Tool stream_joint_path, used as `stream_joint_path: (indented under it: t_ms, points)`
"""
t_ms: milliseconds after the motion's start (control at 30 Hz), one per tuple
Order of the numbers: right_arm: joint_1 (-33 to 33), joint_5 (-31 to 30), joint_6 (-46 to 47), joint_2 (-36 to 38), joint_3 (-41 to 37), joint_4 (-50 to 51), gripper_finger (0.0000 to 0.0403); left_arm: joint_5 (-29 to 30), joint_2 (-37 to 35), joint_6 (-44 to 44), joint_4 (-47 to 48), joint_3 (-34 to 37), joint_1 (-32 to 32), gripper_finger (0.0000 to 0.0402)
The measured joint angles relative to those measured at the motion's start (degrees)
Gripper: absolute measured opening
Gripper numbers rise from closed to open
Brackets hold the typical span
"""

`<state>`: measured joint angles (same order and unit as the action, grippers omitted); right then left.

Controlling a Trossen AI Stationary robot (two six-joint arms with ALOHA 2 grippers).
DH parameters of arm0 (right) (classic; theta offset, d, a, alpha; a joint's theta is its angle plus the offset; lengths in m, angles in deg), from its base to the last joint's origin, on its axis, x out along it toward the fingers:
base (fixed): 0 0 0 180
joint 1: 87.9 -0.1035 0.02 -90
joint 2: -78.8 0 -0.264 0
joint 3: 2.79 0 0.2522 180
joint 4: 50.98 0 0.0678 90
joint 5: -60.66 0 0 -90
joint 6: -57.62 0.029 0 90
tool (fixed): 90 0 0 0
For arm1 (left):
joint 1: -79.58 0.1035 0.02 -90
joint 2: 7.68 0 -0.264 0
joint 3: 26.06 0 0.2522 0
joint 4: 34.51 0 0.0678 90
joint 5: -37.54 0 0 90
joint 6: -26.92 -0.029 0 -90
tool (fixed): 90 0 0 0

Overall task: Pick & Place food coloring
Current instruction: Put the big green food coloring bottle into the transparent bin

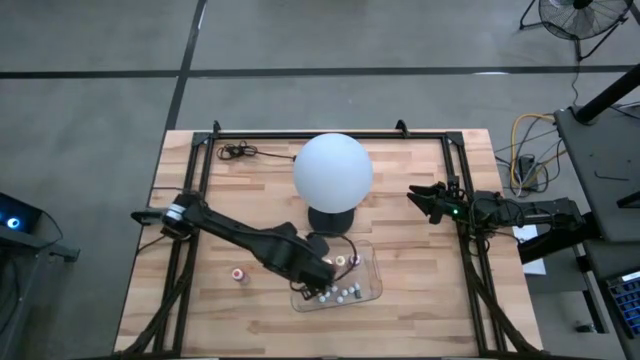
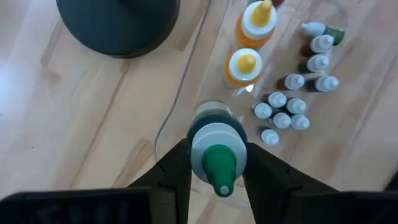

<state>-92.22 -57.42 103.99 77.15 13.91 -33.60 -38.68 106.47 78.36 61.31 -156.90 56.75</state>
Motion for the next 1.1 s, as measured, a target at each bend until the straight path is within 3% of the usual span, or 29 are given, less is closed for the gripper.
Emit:
stream_joint_path:
  t_ms: [533, 1100]
  points:
    - [0.01, -0.01, 0.0, 0.0, 0.0, 0.0, 0.0302, -0.37, 5.96, -1.8, -2.5, 0.33, 0.81, 0.0098]
    - [-0.01, -0.01, -0.02, 0.0, 0.0, 0.0, 0.0302, -4.09, 6.07, -3.38, -12.41, 8.41, 1.95, 0.0099]
